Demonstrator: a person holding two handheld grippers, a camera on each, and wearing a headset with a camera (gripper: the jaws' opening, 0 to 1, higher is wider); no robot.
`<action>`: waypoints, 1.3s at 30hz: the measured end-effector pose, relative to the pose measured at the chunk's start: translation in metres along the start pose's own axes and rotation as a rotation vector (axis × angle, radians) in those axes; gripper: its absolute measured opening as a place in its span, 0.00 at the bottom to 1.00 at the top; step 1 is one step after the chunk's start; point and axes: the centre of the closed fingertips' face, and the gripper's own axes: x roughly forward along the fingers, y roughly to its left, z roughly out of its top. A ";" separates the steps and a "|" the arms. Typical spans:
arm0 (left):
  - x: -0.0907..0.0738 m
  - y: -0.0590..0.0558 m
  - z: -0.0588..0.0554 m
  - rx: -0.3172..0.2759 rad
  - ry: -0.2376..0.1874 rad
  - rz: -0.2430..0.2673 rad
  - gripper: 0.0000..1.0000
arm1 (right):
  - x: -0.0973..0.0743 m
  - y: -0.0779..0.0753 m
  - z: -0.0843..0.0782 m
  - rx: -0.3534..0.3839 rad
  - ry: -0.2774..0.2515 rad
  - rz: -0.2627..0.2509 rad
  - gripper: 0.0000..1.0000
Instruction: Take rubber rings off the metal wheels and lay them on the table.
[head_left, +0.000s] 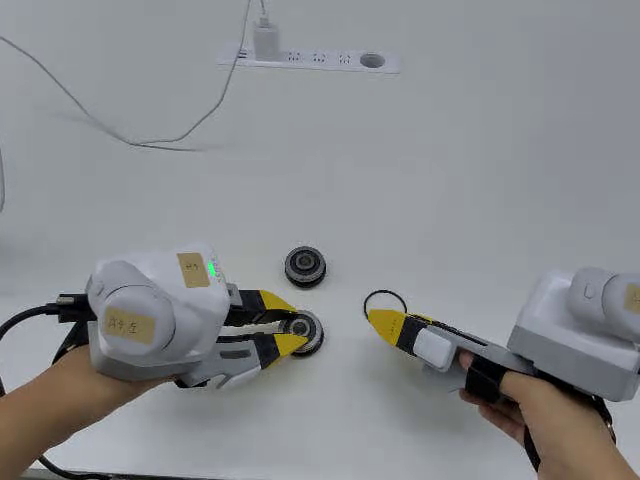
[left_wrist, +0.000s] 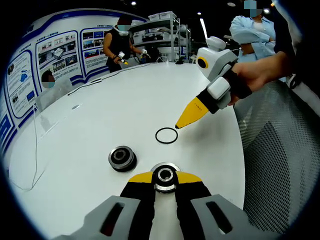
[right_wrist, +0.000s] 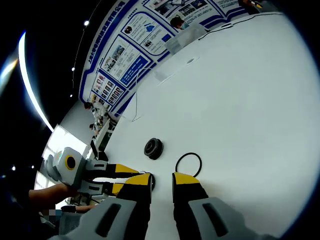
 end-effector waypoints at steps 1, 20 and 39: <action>0.000 0.000 0.000 0.002 0.000 -0.001 0.15 | 0.000 0.000 0.000 0.001 0.000 0.000 0.17; 0.000 -0.002 0.000 0.004 0.001 -0.018 0.14 | 0.008 0.025 -0.008 0.000 0.040 0.089 0.21; 0.000 -0.002 -0.001 0.048 0.014 -0.031 0.12 | 0.032 0.055 -0.028 0.039 0.099 0.172 0.49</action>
